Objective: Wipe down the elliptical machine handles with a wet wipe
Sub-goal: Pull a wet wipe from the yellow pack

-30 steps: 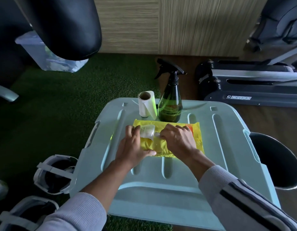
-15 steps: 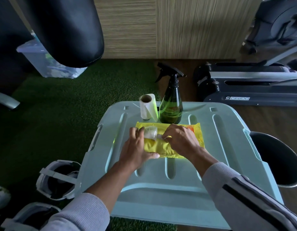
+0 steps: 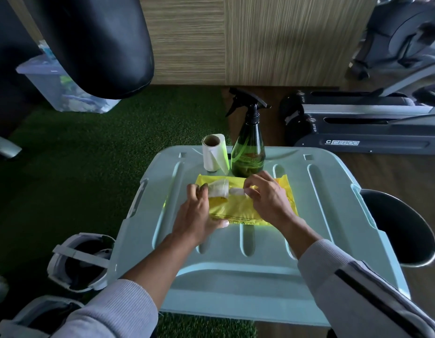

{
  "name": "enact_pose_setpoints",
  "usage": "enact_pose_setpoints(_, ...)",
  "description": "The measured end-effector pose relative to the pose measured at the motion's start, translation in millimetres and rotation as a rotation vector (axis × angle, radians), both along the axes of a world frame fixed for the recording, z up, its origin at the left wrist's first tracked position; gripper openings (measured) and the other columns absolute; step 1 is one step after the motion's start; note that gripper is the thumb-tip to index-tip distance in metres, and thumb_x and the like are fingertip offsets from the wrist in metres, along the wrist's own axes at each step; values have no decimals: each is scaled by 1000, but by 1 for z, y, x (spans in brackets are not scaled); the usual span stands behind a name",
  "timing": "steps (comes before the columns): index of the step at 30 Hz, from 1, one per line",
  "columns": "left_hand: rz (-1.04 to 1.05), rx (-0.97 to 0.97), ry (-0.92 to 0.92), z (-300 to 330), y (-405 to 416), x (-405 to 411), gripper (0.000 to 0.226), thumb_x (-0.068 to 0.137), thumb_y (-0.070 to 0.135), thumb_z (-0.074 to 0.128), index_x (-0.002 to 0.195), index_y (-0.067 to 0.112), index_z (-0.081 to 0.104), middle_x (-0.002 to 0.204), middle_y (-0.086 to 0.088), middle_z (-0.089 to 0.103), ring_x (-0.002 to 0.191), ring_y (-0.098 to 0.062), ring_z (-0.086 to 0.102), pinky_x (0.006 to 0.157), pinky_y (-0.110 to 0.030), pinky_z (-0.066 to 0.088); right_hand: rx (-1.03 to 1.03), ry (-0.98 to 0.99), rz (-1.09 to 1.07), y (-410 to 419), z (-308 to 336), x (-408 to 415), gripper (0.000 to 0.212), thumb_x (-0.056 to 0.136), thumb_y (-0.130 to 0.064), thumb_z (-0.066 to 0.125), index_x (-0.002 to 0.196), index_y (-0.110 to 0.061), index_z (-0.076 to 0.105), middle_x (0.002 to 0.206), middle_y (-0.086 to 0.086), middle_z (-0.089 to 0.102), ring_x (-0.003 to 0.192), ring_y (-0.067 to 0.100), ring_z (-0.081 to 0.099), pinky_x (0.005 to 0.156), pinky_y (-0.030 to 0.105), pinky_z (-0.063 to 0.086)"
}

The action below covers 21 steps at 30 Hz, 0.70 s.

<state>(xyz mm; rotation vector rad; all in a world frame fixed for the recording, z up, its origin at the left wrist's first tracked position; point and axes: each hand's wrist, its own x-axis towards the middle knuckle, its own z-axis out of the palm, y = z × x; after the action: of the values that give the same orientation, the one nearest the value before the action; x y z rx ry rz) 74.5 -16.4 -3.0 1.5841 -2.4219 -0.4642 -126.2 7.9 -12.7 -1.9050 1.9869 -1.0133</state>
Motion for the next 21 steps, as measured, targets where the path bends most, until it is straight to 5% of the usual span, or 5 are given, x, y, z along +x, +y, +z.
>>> enact_pose_setpoints(6, 15, 0, 37, 2, 2, -3, 104, 63, 65, 74, 143, 16, 29, 127, -6, 32, 111, -30, 55, 91, -38, 47, 50, 66, 89, 2, 2, 2, 18, 86, -17, 70, 104, -20, 66, 110, -3, 58, 80, 17, 60, 67, 31, 49)
enact_pose_setpoints(10, -5, -99, 116, 4, 2, -10, 117, 54, 87, 49, 142, 12, 35, 122, -8, 38, 102, -30, 56, 81, -37, 48, 42, 135, 84, 0, 1, 3, 9, 85, -13, 70, 91, -19, 70, 103, -4, 62, 79, 21, 63, 64, 34, 53)
enact_pose_setpoints(15, -57, -69, 166, 2, 6, -23, 103, 61, 60, 78, 145, 20, 32, 120, -4, 36, 104, -27, 54, 84, -35, 46, 43, 224, 80, -2, -5, 8, 17, 84, -14, 69, 93, -28, 70, 104, -9, 64, 83, 22, 65, 59, 35, 54)
enact_pose_setpoints(21, -30, -78, 123, 1, 4, -25, 104, 62, 57, 80, 145, 20, 29, 127, -4, 35, 112, -24, 52, 88, -33, 45, 28, 301, 117, -4, -9, 5, 17, 84, -20, 65, 95, -30, 74, 105, -10, 67, 87, 24, 64, 62, 37, 56)
